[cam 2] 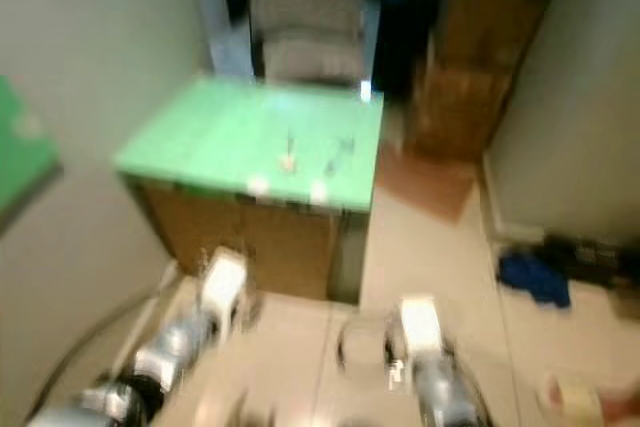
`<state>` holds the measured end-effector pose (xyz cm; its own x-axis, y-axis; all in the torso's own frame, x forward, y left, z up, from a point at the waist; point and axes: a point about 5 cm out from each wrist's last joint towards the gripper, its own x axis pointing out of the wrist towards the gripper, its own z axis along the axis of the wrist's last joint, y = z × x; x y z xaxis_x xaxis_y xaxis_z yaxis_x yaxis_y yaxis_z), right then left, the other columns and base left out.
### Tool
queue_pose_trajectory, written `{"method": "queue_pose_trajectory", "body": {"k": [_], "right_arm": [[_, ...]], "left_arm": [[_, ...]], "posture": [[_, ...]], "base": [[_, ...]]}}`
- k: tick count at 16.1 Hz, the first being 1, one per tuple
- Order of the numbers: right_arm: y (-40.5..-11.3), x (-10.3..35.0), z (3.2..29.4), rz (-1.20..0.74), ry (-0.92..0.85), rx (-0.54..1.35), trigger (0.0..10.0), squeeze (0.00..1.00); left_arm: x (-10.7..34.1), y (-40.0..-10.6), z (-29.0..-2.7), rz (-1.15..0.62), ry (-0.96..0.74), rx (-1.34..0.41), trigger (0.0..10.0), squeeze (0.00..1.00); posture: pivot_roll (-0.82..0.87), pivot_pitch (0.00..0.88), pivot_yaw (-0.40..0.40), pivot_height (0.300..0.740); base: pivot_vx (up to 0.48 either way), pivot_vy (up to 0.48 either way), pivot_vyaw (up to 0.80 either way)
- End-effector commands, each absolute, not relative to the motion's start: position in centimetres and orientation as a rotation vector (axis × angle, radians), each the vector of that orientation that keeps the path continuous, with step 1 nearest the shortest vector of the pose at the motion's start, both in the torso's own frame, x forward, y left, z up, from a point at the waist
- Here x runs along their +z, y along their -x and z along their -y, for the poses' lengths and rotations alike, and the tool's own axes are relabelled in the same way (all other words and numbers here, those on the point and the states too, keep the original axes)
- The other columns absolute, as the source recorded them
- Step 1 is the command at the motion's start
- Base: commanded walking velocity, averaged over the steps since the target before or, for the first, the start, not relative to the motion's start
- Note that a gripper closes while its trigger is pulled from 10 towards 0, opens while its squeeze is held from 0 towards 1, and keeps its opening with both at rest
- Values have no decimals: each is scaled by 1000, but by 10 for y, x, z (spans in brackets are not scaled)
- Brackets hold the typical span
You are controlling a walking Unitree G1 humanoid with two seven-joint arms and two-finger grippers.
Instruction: Hang keys on a hook
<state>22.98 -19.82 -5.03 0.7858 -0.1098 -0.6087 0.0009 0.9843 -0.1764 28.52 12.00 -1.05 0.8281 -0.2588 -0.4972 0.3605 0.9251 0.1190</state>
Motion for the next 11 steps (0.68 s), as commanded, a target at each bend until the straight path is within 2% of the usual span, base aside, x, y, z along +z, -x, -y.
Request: {"method": "queue_pose_trajectory", "body": {"k": [1, 2, 3, 5, 7, 9, 11], "right_arm": [[-263, -9, 209, -359, 184, -156, 10000, 0], [-277, 27, 211, -135, 128, -222, 10000, 0], [-283, 59, 209, 8, 7, -262, 10000, 0], [-292, 89, 193, 117, 5, -158, 10000, 0], [-293, 81, 191, 83, -8, -152, 10000, 0], [-287, 64, 178, 18, -23, -116, 10000, 0], [-282, 71, 170, 5, -30, -86, 10000, 0]], "left_arm": [[28, -312, -116, -268, -133, -288, 10000, 0], [61, -325, -113, -116, -21, -278, 10000, 0], [90, -332, -114, -12, 98, -257, 10000, 0], [122, -337, -117, 91, 129, -253, 10000, 0], [129, -338, -117, 124, 116, -262, 10000, 0], [117, -336, -119, 72, 60, -236, 10000, 0], [118, -329, -115, 43, 68, -246, 10000, 0]], "posture": [[-94, 0, 50, 740], [-96, 0, 51, 740], [-99, 0, 58, 740], [-104, 0, 55, 740], [-96, 0, 54, 740], [-90, 0, 51, 740], [-89, 0, 52, 740]], "base": [[0, 0, 0], [0, 0, 0], [0, 0, 0], [0, 0, 0], [0, 0, 0], [409, -246, 0], [416, 0, 0]]}}
